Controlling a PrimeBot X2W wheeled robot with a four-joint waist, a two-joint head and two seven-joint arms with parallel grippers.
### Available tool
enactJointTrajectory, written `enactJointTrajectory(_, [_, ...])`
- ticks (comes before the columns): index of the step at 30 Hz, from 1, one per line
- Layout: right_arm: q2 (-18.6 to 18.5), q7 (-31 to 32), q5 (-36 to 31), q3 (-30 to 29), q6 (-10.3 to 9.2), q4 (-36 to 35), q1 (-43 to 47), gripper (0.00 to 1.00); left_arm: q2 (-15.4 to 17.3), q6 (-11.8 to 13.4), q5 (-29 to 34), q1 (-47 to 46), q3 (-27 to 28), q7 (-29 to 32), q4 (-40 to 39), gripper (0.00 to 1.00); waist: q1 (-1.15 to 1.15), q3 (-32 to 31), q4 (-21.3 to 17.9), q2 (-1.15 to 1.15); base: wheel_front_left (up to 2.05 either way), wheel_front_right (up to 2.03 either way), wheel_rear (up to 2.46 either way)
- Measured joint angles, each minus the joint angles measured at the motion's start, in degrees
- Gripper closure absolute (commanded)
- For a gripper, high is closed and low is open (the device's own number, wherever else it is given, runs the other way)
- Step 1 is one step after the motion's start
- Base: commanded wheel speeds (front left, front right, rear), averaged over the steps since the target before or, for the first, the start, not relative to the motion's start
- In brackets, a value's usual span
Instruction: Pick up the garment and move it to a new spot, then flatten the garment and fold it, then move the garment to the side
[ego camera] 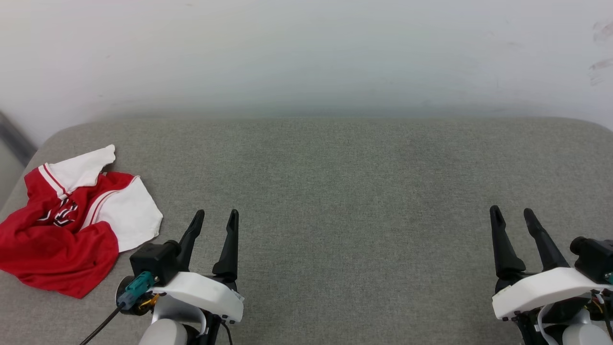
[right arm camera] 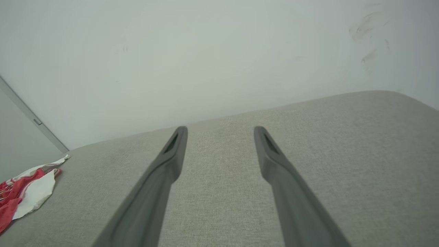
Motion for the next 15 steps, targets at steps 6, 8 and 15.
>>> enactJointTrajectory(6, [0.0,0.12,-3.78,-0.08,0.0,-0.66,0.03,0.0,-0.01,0.51,3.37,-0.3,-0.33,-0.91,0.63,0.0,0.0,0.09,0.13,0.0,0.0,0.0,0.0])
enactJointTrajectory(8, [0.0,0.12,-4.59,-0.12,0.0,-0.81,0.03,0.0,-0.02,0.76,4.28,-0.32,-0.4,-1.13,0.77,0.0,0.0,0.11,0.19,0.0,0.0,0.0,0.0])
enactJointTrajectory(15, [0.01,0.13,-7.42,-0.09,0.0,-1.0,0.07,0.0,-0.15,0.79,7.06,-0.55,-0.57,-1.96,1.54,0.0,0.0,0.17,0.39,0.0,0.0,0.0,0.0])
